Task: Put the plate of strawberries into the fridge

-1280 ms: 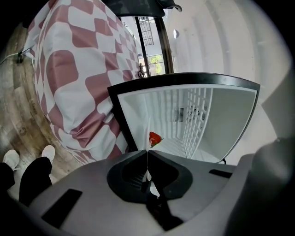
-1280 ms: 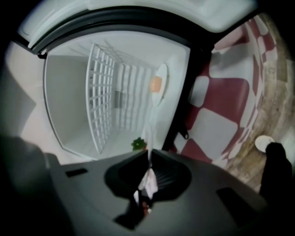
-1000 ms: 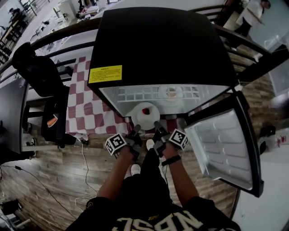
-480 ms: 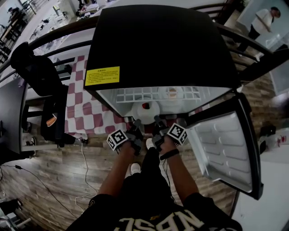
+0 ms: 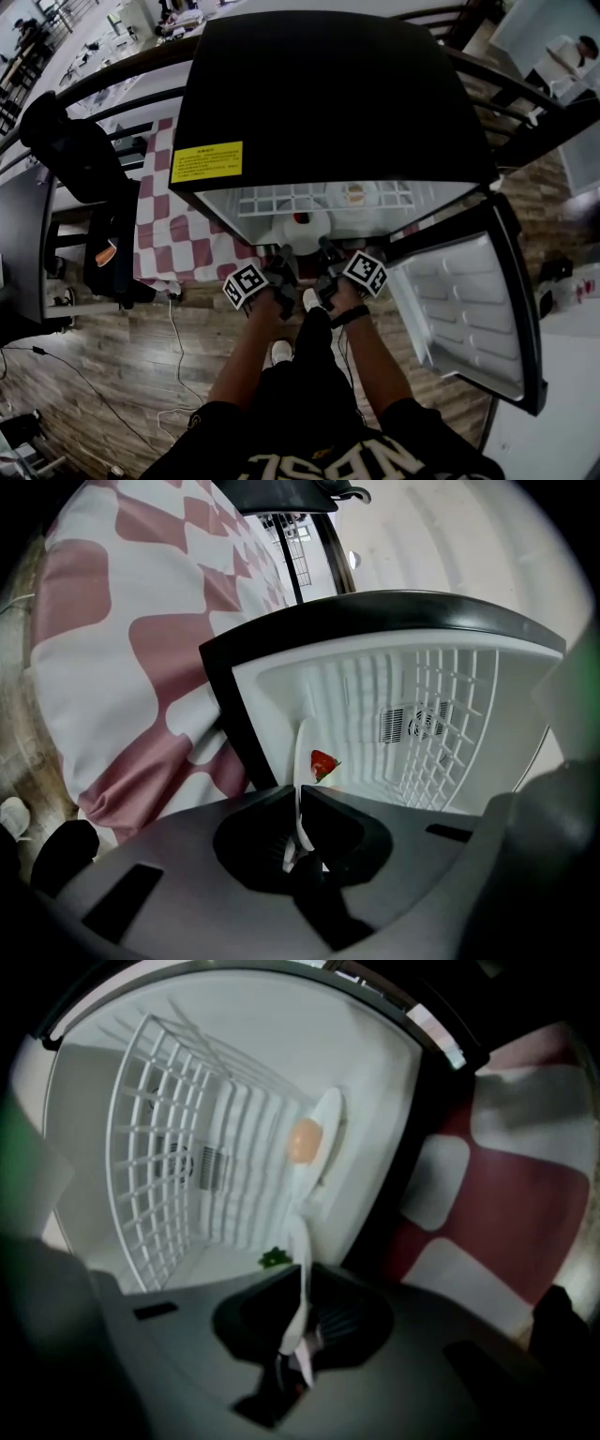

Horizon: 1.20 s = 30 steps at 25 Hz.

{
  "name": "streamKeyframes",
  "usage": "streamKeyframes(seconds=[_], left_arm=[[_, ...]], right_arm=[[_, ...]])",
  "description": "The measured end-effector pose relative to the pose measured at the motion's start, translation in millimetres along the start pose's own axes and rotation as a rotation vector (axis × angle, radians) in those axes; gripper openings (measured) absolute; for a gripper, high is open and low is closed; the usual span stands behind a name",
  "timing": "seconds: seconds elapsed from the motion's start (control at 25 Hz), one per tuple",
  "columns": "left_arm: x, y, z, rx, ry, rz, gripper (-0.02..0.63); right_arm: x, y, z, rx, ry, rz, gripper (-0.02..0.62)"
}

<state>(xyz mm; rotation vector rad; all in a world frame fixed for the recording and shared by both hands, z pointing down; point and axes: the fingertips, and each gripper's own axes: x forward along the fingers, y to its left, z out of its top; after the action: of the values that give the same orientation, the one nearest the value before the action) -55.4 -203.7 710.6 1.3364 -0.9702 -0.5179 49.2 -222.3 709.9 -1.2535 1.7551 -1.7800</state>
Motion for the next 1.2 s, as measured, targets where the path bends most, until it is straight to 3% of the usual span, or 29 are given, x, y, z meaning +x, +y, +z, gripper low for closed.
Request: streamKeyframes(seconds=[0.16,0.32,0.36,0.44,0.6,0.72,0.84,1.0,1.2], left_arm=[[-0.4,-1.5,0.1,0.011,0.000,0.006,0.028],[-3.1,-3.3,-3.1,0.040,0.027,-0.002,0.031],[-4.1,-4.4,-4.0,0.051,0.032,-0.006,0.036],[-5.4,-8.2,-6.0,0.075,0.043,-0.020,0.073],[-9.7,-16.2,-10.9,0.145,0.079,-0.048,0.198],[-18.2,-15.3,-12.5,0.244,0.094,-0.034,0.209],[-28.6,-14.5,-15.9,0.316,0.097,-0.025,0.210],[-40.1,-2.6,-28.2,0.576,0.164,0.054,0.210],[-40.0,6.6,-45.7,1.042,0.243,0.169,0.207]], right_arm=[[0.4,-0.3,0.0,0.003,-0.001,0.004,0.034],[-0.8,0.9,-2.2,-0.059,0.027,-0.011,0.035],[-2.0,2.1,-1.8,-0.080,0.028,-0.009,0.047],[-4.4,6.2,-0.7,-0.132,0.033,0.003,0.133],[-13.5,12.9,4.8,-0.293,0.018,0.011,0.197],[-23.2,15.1,8.4,-0.426,0.001,0.009,0.204],[-36.1,9.1,9.7,-0.634,0.002,-0.056,0.204],[-50.6,10.5,0.0,-0.947,0.000,-0.136,0.204],[-52.5,3.9,-20.4,-1.101,0.026,-0.151,0.202]])
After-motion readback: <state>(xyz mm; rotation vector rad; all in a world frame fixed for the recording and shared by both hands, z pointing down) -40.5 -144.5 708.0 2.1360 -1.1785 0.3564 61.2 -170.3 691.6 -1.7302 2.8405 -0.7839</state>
